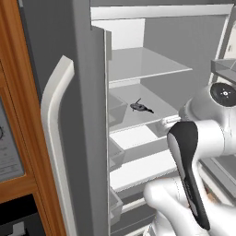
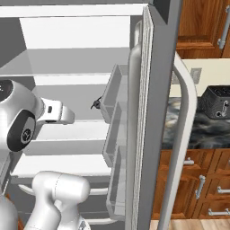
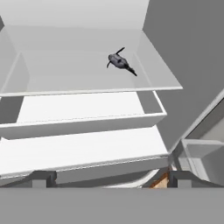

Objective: Take the cheese, fish, and squash from the fridge and place them on the plate on the dining counter to create an appetizer plate.

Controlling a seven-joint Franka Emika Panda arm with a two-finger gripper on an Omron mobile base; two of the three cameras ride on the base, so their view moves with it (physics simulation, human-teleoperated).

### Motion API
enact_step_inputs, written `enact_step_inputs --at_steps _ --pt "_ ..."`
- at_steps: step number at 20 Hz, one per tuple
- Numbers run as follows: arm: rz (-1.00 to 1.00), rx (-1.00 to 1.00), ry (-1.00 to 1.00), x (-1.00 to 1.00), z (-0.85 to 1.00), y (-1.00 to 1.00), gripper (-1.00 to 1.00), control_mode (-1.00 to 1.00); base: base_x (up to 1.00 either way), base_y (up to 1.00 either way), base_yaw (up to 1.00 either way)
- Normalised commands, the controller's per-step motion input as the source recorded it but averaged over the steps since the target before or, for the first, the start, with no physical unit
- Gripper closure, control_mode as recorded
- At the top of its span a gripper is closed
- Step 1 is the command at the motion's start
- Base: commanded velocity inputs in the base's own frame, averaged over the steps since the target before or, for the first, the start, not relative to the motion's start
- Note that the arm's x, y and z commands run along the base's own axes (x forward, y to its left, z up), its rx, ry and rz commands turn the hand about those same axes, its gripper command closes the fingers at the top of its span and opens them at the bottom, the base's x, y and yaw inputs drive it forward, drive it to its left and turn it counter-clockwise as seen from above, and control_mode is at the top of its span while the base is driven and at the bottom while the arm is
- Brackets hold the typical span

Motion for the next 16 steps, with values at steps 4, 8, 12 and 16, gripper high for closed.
enact_step_inputs --at_steps 4,8,12,16 --pt "0.0 0.0 0.0 0.49 -0.03 -0.03 -1.0 -1.0 0.0 0.0 0.0" --pt "0.0 0.0 0.0 0.41 -0.24 0.0 -1.0 -1.0 0.0 0.0 0.0" --pt "0.0 0.0 -0.01 0.37 -0.29 -0.02 -1.0 -1.0 0.0 0.0 0.0" --pt "0.0 0.0 -0.01 0.32 -0.23 -0.07 -1.0 -1.0 0.0 0.0 0.0"
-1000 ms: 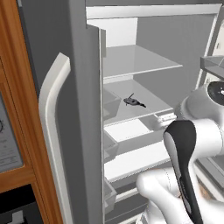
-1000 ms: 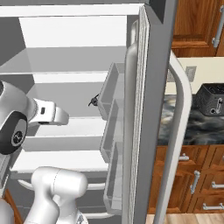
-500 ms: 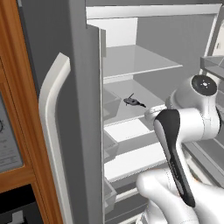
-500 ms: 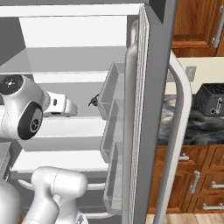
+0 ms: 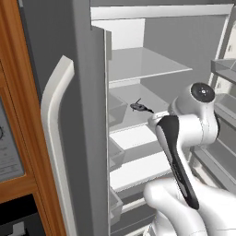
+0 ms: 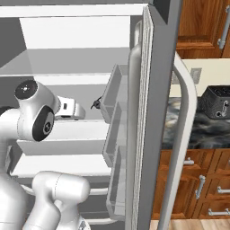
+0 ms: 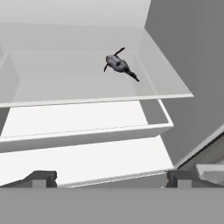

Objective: Take the cheese, fish, and squash from the fridge and place them on the plate on the dining counter to create an appetizer plate.

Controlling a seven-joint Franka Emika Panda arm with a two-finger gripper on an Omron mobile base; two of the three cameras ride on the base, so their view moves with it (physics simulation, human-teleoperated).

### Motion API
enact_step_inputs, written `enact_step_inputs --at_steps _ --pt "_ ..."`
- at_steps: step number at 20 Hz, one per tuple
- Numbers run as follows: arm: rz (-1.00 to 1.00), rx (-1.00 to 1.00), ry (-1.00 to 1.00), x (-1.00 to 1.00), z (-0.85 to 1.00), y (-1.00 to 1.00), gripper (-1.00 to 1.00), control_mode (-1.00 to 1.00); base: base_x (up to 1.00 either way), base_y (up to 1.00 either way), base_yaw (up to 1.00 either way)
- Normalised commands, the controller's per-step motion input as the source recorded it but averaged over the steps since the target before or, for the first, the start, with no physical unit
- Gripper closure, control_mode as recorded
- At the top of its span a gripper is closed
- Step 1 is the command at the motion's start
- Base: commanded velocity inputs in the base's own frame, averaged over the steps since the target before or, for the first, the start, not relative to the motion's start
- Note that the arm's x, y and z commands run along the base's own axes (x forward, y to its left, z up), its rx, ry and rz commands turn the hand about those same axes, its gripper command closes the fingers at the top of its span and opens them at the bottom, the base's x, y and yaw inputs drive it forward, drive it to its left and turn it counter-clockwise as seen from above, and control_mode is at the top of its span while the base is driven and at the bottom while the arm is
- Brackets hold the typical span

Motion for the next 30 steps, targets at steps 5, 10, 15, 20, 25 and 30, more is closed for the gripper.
enact_step_inputs --at_steps 5,10,15,20,25,30 --pt "0.0 0.0 -0.01 0.3 -0.2 -0.14 -1.0 -1.0 0.0 0.0 0.0" --pt "0.0 0.0 -0.02 0.29 -0.21 -0.14 -1.0 -1.0 0.0 0.0 0.0" --pt "0.0 0.0 -0.02 0.26 -0.24 -0.14 -1.0 -1.0 0.0 0.0 0.0" --pt "0.0 0.0 0.0 0.29 -0.07 -0.06 -1.0 -1.0 0.0 0.0 0.0" --pt "-0.02 0.0 0.0 0.35 0.0 -0.02 -1.0 -1.0 0.0 0.0 0.0" --pt "-0.01 0.0 0.0 0.34 -0.03 0.0 -1.0 -1.0 0.0 0.0 0.0"
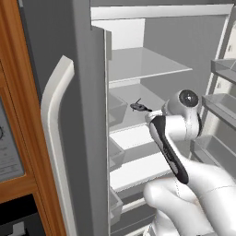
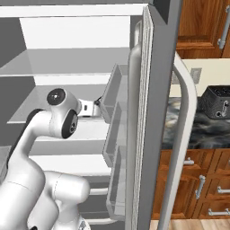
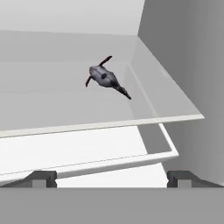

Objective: Take the cheese, fish, and squash from the fridge and place them on the plate on the dining counter to create an appetizer plate.

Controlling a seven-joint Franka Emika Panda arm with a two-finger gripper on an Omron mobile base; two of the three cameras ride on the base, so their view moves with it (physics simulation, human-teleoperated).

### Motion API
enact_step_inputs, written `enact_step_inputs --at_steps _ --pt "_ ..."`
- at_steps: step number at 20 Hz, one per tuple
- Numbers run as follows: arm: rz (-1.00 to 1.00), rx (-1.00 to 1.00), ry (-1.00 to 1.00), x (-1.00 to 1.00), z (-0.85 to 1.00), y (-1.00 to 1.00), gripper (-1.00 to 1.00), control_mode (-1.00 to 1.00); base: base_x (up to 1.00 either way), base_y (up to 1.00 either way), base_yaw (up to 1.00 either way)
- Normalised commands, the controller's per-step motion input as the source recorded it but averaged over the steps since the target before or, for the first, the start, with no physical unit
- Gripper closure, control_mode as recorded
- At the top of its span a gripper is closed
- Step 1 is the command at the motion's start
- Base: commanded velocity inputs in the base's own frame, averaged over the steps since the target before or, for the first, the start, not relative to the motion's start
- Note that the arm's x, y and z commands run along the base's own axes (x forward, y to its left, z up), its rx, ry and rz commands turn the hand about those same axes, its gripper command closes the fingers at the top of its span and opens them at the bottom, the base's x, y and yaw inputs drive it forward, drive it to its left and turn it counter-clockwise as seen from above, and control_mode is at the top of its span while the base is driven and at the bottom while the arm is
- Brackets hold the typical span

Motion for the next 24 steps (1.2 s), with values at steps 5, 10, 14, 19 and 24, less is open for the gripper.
enact_step_inputs --at_steps 5,10,14,19,24 --pt "0.0 0.0 0.0 0.25 -0.04 0.0 -1.0 -1.0 0.0 0.0 0.0" --pt "0.0 0.0 0.0 0.31 -0.1 0.0 -1.0 -1.0 0.0 0.0 0.0" --pt "0.0 0.0 0.0 0.31 -0.21 0.0 -1.0 -1.0 0.0 0.0 0.0" --pt "0.0 0.0 0.0 0.32 -0.22 0.0 -1.0 -1.0 0.0 0.0 0.0" --pt "0.0 0.0 0.0 0.34 -0.02 -0.03 -1.0 -1.0 0.0 0.0 0.0"
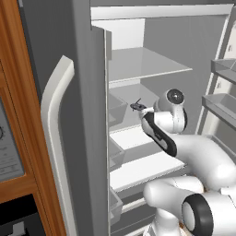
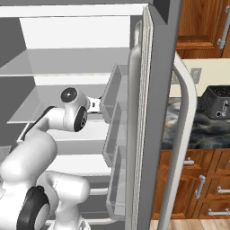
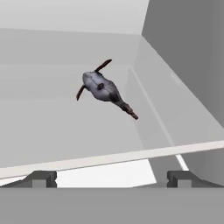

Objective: Take the cheese, fish, and squash from the fridge and place them on the plate on the dining counter to create an appetizer plate.

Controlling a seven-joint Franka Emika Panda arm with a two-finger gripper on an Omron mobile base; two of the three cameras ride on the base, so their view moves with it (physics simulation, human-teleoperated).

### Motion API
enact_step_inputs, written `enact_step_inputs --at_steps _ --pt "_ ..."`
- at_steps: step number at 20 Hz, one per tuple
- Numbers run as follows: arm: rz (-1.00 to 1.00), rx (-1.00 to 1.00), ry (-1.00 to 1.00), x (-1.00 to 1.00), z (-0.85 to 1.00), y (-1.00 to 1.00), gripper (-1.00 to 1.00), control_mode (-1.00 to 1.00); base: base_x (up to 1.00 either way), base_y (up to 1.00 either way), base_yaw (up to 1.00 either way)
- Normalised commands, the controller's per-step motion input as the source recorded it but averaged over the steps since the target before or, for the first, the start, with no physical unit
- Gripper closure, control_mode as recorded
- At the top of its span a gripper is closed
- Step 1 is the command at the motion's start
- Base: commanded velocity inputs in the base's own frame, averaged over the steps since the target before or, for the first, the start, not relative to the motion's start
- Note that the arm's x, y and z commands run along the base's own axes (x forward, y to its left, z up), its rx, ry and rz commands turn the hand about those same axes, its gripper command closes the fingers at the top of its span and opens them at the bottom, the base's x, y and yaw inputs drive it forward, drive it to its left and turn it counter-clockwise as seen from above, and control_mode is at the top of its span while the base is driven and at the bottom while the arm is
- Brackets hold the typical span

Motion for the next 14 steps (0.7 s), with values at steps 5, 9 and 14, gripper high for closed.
enact_step_inputs --at_steps 5,9,14 --pt "0.0 0.0 0.0 0.34 -0.02 -0.06 -1.0 -1.0 0.0 0.0 0.0" --pt "0.0 0.0 0.0 0.34 -0.13 -0.03 -1.0 -1.0 0.0 0.0 0.0" --pt "0.0 0.0 0.0 0.4 -0.21 -0.01 -1.0 -1.0 0.0 0.0 0.0"
